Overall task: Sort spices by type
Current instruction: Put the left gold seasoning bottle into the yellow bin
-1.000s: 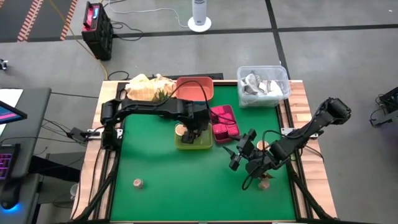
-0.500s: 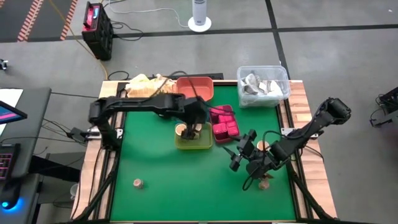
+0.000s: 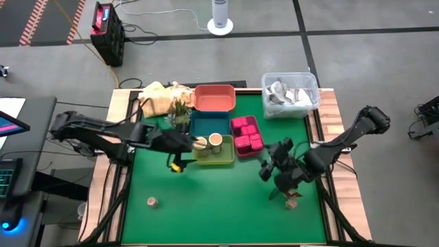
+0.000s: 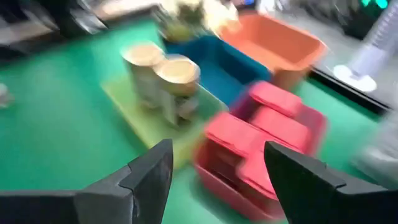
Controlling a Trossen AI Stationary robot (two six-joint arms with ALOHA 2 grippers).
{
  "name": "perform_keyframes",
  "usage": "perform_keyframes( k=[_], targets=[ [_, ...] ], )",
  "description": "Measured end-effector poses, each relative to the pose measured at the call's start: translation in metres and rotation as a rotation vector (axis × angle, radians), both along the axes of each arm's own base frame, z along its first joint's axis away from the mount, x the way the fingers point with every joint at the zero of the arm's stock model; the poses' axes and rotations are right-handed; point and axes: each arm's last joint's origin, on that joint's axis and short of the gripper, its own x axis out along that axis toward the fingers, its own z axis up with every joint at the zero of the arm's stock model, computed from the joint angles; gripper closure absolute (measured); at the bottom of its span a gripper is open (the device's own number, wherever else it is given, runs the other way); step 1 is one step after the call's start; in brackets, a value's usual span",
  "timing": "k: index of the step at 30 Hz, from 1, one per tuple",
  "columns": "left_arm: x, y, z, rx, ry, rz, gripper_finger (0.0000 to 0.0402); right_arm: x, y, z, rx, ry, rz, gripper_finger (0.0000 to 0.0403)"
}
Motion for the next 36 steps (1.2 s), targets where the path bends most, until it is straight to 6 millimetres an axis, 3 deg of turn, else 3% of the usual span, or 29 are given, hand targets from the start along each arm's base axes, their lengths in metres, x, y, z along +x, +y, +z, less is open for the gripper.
perform_keyframes(
  k=[4, 11, 19, 36],
  targets=[
    [-0.018, -0.012, 0.003, -0.025, -0.046, -0.004, 0.0038, 0.001, -0.027, 0.012, 0.109, 0.216, -0.033, 0.0119],
    [-0.027, -0.023, 0.005, -0.014, -0.061, -0.070, 0.0038, -0.009, -0.057, 0.006, 0.349, 0.519, -0.081, 0.0085],
    [-0.027, -0.025, 0.005, 0.023, -0.057, -0.104, 0.0038, -0.019, -0.064, 0.002, 0.536, 0.669, -0.127, 0.0009],
    [-0.028, -0.024, 0.003, 0.021, -0.044, -0.100, 0.0038, -0.033, -0.062, -0.054, 0.750, 0.791, -0.211, 0.0011]
  ],
)
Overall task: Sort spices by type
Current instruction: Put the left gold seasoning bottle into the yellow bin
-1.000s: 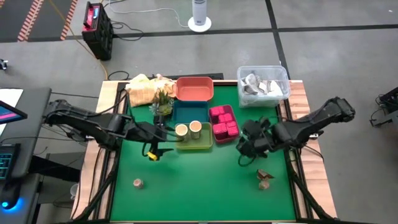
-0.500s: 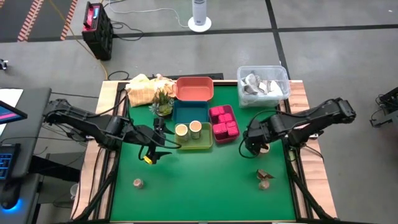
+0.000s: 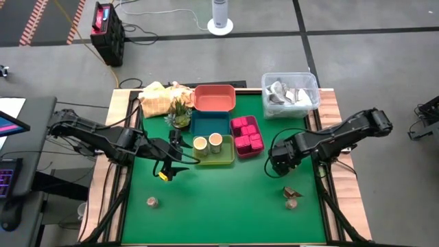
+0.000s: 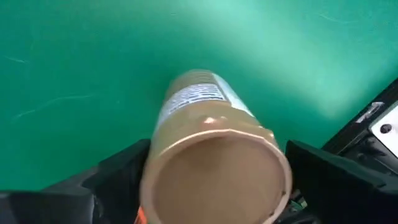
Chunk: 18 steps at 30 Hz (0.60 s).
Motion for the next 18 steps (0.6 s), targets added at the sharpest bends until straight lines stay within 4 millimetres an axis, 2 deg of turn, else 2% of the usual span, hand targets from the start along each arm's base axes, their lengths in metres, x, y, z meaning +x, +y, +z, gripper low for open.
perform_keyframes(
  k=[4, 9, 13, 18],
  targets=[
    [0.000, 0.000, -0.001, 0.000, 0.007, 0.001, 0.0038, 0.000, 0.001, -0.009, 0.034, -0.010, -0.004, 0.0036],
    [-0.001, 0.000, -0.001, 0.000, 0.011, 0.002, 0.0038, 0.000, 0.002, -0.013, 0.074, -0.010, -0.004, 0.0105],
    [-0.001, 0.000, -0.001, 0.001, 0.009, 0.015, 0.0038, 0.006, 0.003, -0.005, 0.088, -0.055, -0.007, 0.0106],
    [-0.001, 0.001, -0.001, 0.001, 0.003, 0.046, 0.0038, 0.027, 0.008, 0.014, 0.117, -0.203, 0.001, 0.0106]
  ],
)
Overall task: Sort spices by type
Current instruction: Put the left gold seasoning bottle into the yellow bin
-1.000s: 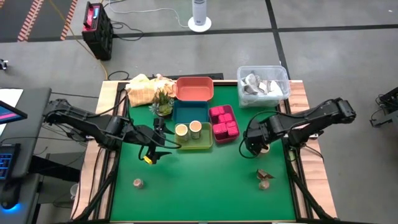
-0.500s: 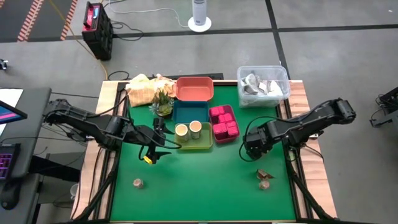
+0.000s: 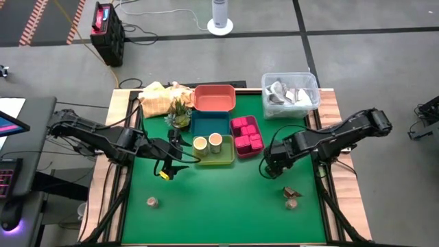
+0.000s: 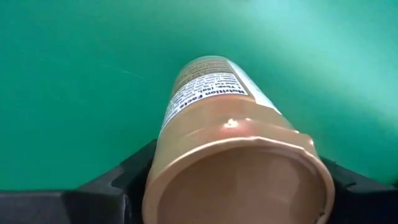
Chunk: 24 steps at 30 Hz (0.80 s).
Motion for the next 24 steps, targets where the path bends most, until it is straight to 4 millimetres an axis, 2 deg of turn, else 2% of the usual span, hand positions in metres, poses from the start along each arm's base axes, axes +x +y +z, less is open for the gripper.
perform_keyframes(
  k=[4, 9, 15, 20, 24],
  targets=[
    [0.000, 0.000, 0.000, -0.001, -0.002, 0.001, 0.0038, 0.028, 0.011, 0.007, -0.013, -0.020, 0.091, 0.0106],
    [0.001, 0.000, 0.001, 0.000, -0.016, 0.002, 0.0038, 0.087, 0.026, 0.020, -0.061, -0.021, 0.289, 0.0106],
    [0.001, 0.000, 0.001, -0.026, -0.011, 0.011, 0.0038, 0.152, 0.035, 0.043, -0.267, -0.048, 0.576, 0.0106],
    [-0.001, -0.002, -0.002, -0.083, 0.030, -0.015, 0.0038, 0.184, 0.036, 0.058, -0.440, -0.065, 0.748, 0.0106],
    [-0.003, -0.002, -0.004, -0.113, 0.060, -0.027, 0.0038, 0.196, 0.025, 0.066, -0.528, -0.054, 0.799, 0.0106]
  ],
)
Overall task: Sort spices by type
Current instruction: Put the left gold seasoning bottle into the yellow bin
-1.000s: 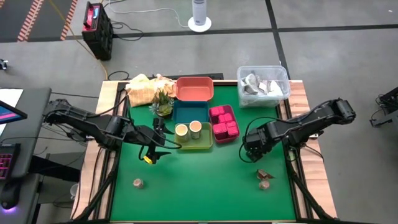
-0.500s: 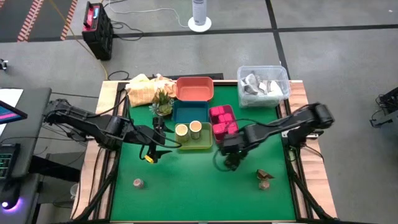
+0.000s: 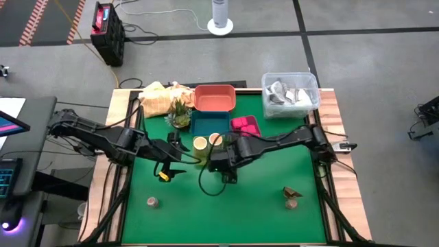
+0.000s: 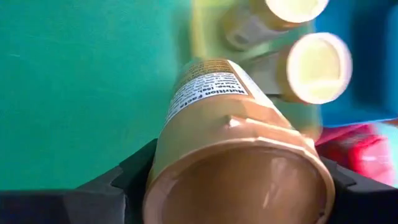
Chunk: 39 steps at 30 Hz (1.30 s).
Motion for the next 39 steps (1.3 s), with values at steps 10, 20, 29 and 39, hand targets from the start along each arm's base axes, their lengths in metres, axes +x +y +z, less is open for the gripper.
perform_keyframes(
  k=[10, 20, 29, 39],
  targets=[
    [-0.002, -0.002, -0.002, 0.016, 0.022, -0.016, 0.0038, 0.006, -0.040, -0.018, -0.038, 0.103, 0.039, 0.0106],
    [-0.007, -0.001, -0.023, 0.020, -0.007, -0.004, 0.0038, 0.019, -0.049, -0.028, 0.017, 0.079, 0.098, 0.0106],
    [-0.025, 0.002, -0.035, -0.018, -0.055, 0.017, 0.0038, 0.032, -0.059, -0.077, 0.071, 0.229, 0.028, 0.0079],
    [-0.064, -0.025, -0.043, -0.194, 0.129, -0.129, 0.0038, 0.016, -0.067, -0.037, 0.147, 0.173, -0.066, 0.0055]
  ],
)
